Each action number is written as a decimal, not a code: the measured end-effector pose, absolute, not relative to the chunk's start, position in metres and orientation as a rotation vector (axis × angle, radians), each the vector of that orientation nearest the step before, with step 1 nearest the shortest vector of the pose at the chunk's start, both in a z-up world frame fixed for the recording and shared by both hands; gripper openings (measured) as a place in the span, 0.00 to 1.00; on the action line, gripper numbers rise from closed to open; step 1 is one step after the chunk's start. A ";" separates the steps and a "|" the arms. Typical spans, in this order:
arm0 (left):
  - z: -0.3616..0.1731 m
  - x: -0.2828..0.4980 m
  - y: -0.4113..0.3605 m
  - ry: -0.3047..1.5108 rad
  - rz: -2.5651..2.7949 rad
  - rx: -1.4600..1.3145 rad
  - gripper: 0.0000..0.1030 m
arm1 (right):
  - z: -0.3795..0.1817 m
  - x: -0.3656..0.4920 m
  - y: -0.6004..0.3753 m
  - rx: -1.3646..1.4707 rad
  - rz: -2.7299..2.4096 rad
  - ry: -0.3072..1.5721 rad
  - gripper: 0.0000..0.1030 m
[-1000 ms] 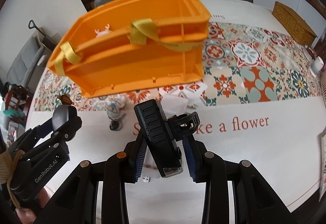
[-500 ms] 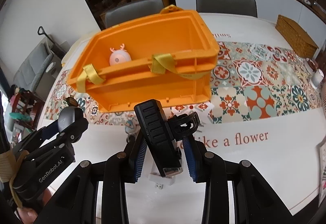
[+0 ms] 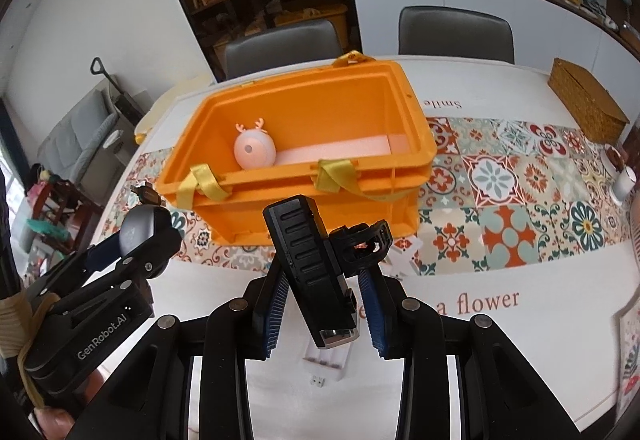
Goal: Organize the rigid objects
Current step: 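Lift the cable reel and flashlight toward the orange crate with both tools, then open both tools to drop the cable reel and flashlight into the crate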
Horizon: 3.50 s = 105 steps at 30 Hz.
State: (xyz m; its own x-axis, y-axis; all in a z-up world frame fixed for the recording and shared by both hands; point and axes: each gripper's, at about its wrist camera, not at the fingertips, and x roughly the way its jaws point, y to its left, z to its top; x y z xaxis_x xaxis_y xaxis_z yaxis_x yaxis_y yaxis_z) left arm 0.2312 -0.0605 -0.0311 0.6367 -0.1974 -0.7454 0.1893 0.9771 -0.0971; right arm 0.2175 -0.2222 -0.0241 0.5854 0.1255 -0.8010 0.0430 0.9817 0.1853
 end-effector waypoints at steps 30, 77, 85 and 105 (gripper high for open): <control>-0.002 0.300 -0.064 0.777 -0.235 0.035 0.54 | 0.004 0.283 -0.221 0.188 0.038 0.888 0.35; -0.081 0.425 -0.086 1.069 -0.222 0.108 0.54 | -0.076 0.426 -0.218 0.127 0.009 1.161 0.35; -0.070 0.425 -0.083 1.041 -0.197 0.101 0.71 | -0.076 0.424 -0.221 0.145 0.009 1.164 0.35; -0.046 0.414 -0.050 0.976 -0.046 0.078 0.86 | -0.061 0.428 -0.202 0.088 0.022 1.121 0.43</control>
